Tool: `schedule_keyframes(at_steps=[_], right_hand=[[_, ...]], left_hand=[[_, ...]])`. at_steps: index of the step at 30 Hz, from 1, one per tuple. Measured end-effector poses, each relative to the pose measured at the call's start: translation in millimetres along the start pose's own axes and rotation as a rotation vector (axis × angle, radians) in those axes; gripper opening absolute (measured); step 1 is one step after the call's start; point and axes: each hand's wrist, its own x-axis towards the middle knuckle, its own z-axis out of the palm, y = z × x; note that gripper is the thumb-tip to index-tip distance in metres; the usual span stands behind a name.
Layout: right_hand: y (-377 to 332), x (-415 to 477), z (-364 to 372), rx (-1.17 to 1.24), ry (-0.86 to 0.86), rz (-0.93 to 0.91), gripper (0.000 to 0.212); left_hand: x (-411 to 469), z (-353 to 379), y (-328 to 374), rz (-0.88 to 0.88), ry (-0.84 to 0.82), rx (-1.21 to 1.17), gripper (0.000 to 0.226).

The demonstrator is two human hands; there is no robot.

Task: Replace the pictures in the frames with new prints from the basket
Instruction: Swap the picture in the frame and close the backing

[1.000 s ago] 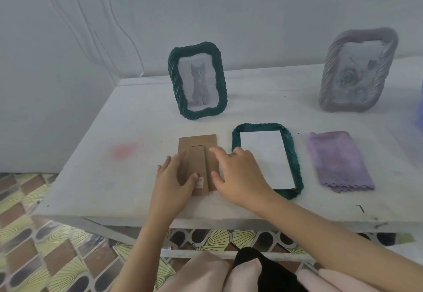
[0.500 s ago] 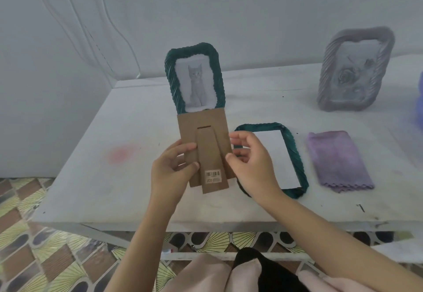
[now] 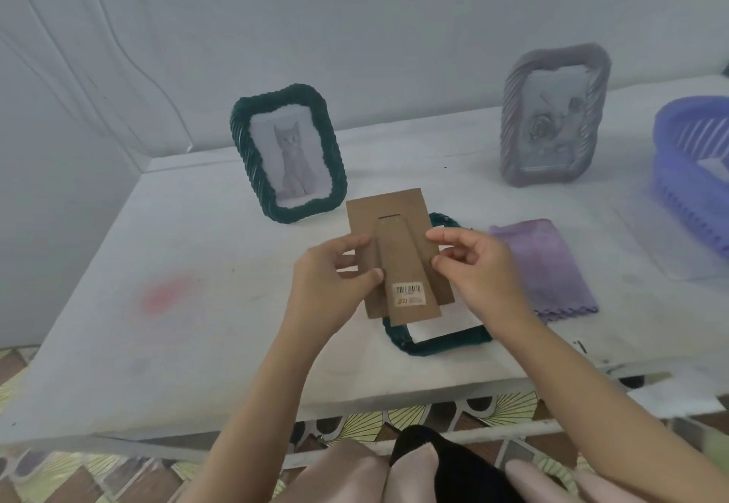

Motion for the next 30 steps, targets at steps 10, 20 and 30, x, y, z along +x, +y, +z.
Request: schedule_keyframes(at_steps=[10, 20, 30], right_hand=[[14.0, 11.2, -28.6, -0.215, -0.015, 0.025, 0.032], [18.2, 9.4, -30.9, -0.212, -0.031, 0.01, 0.034], [17.7, 5.5, -32.8, -0.168, -0.059, 0.023, 0.027]], left_hand=[[-3.9, 30.9, -3.5, 0.086, -0.08, 0.302, 0.049], [-3.4, 32.4, -20.2, 0.156, -0.196, 0.442, 0.056], [-2.4, 12.8, -37.9, 0.164, -0.431, 0.462, 0.112]])
